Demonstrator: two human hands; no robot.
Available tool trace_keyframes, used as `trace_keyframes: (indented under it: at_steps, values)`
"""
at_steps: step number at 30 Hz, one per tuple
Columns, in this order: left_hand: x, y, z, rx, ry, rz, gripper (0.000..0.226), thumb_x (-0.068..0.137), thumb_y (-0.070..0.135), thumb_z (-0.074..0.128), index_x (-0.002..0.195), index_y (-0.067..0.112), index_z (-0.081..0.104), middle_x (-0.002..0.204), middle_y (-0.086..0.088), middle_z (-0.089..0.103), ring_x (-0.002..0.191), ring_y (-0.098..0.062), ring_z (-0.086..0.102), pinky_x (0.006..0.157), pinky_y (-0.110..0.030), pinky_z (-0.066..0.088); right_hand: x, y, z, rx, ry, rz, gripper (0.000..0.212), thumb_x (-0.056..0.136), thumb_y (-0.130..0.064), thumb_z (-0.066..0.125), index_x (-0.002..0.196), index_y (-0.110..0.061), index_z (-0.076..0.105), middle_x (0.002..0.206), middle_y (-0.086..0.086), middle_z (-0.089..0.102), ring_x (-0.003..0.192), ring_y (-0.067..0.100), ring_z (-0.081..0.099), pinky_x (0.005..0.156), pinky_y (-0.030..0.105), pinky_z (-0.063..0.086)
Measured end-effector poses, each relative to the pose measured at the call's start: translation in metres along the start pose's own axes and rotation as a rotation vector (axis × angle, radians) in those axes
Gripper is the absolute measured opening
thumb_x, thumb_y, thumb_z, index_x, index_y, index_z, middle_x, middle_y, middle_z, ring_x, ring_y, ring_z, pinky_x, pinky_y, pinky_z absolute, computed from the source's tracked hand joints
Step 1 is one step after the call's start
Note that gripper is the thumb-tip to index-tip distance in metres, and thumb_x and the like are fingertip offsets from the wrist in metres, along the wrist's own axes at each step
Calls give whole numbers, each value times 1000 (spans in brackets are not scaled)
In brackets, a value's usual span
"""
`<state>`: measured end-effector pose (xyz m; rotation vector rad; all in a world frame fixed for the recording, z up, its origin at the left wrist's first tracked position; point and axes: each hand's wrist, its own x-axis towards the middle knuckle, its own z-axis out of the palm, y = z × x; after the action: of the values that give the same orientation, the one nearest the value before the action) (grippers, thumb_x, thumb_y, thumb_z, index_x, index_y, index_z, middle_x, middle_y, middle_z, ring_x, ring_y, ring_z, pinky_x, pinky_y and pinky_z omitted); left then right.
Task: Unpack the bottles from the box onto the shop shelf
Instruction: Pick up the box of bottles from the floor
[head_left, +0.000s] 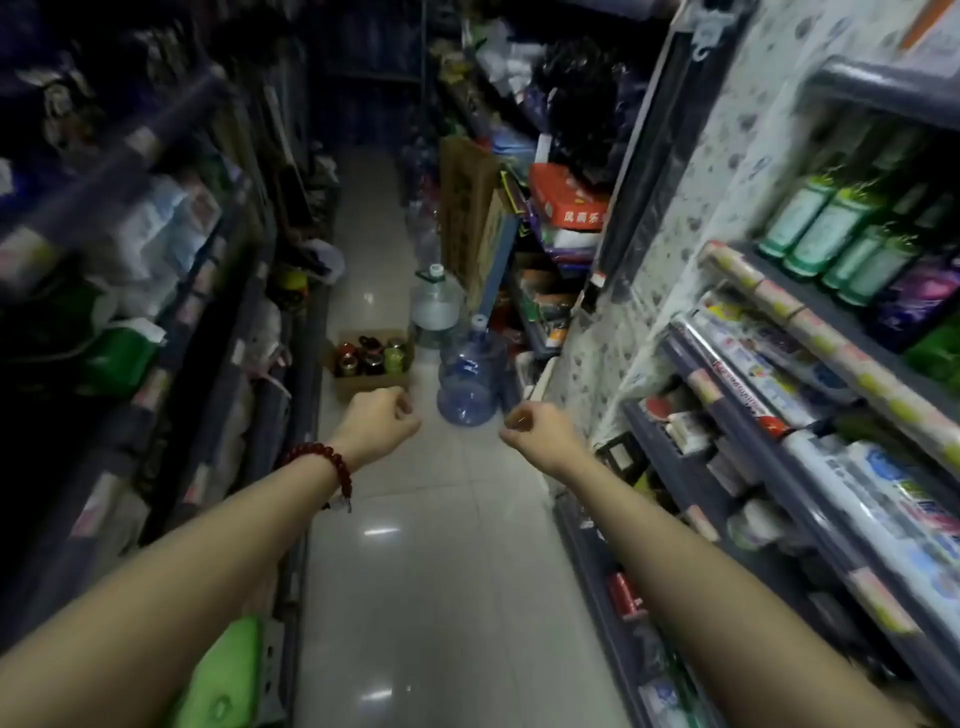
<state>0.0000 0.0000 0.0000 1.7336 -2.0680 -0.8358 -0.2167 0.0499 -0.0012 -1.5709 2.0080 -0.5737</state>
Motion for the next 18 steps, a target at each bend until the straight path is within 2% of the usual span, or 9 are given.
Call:
trace_keyframes:
  at_steps: [2, 6, 12, 18]
  values:
    - [-3, -19, 0, -4, -5, -76, 27, 86, 26, 63, 106, 8, 63, 99, -10, 66, 90, -22, 61, 72, -27, 44, 6, -4, 21, -12, -34, 17, 23, 83, -23, 69, 99, -7, 71, 102, 11, 72, 99, 26, 65, 79, 24, 42]
    - [-2, -54, 9, -23, -50, -164, 27, 86, 26, 63, 105, 6, 64, 97, -12, 67, 94, -26, 63, 73, -26, 44, 13, -12, 59, -1, -129, 45, 25, 84, -23, 68, 102, -7, 70, 102, 11, 72, 99, 24, 65, 77, 22, 41]
    - [20, -85, 9, -75, -75, -203, 28, 87, 26, 62, 108, 7, 62, 98, -13, 66, 92, -26, 63, 76, -29, 50, 40, -14, 95, -11, -160, 71, 22, 84, -23, 69, 99, -6, 70, 99, 10, 70, 90, 21, 63, 71, 20, 38]
    - [67, -103, 4, -117, -88, -237, 28, 87, 28, 61, 108, 10, 62, 100, -12, 66, 93, -26, 63, 83, -33, 53, 78, -12, 108, 7, -168, 157, 21, 84, -22, 70, 97, -6, 69, 98, 12, 71, 83, 17, 58, 72, 21, 40]
